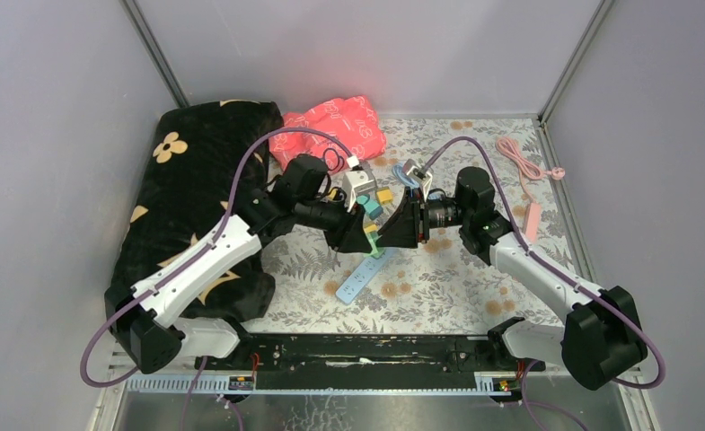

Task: Insert the plug
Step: Adjust the plug.

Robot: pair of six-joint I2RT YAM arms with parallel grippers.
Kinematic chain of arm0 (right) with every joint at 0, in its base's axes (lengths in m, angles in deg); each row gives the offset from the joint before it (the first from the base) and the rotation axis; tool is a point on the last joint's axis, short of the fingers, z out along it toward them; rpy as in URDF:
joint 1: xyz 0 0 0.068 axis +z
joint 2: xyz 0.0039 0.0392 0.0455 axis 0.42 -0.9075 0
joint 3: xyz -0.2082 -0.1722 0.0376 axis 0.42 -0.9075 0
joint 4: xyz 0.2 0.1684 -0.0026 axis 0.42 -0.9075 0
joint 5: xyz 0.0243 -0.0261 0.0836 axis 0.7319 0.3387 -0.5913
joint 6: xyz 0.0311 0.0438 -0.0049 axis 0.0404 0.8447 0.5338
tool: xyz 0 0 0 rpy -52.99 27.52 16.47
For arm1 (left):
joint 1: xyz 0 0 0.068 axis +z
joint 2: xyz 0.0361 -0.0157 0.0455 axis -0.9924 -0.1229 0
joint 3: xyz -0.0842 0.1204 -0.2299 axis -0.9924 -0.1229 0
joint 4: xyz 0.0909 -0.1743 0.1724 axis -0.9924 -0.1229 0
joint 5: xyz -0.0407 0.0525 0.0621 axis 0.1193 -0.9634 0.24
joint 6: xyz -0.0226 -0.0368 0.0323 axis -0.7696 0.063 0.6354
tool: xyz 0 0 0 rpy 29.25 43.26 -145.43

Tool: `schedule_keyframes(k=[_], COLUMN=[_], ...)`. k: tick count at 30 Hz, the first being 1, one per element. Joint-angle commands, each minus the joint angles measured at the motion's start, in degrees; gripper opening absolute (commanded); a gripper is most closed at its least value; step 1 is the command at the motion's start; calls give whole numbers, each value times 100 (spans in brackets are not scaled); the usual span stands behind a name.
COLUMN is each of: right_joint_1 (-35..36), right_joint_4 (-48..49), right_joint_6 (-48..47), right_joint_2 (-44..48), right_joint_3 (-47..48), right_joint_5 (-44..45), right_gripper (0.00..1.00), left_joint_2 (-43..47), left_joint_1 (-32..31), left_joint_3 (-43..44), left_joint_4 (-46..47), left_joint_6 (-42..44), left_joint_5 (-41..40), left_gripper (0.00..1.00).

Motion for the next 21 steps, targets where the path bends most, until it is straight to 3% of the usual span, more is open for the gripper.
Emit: schedule_keyframes(k=[1,8,13,21], right_joint_1=[92,97,99,95], right_joint_4=[1017,2170,2622,3218], right_joint_6=[815,1905,2338,2911], right_joint_2=[6,-138,-193,-283], right_joint_3=[-147,-461,-605,-822], right_joint_5=[169,840,1221,1569], right_gripper=[0,0,0,0], left_joint_2=[333,841,1177,1568], left_joint_1=[241,620,630,801], left_joint_3=[-333,-1021,-1588,-2335], left_joint_4=[893,1906,2728,3911], left_joint_6=[-344,-1267,-1912,-3048], left_joint_5=[-178,-253,-318,-760], left_gripper=[37,53,54,68])
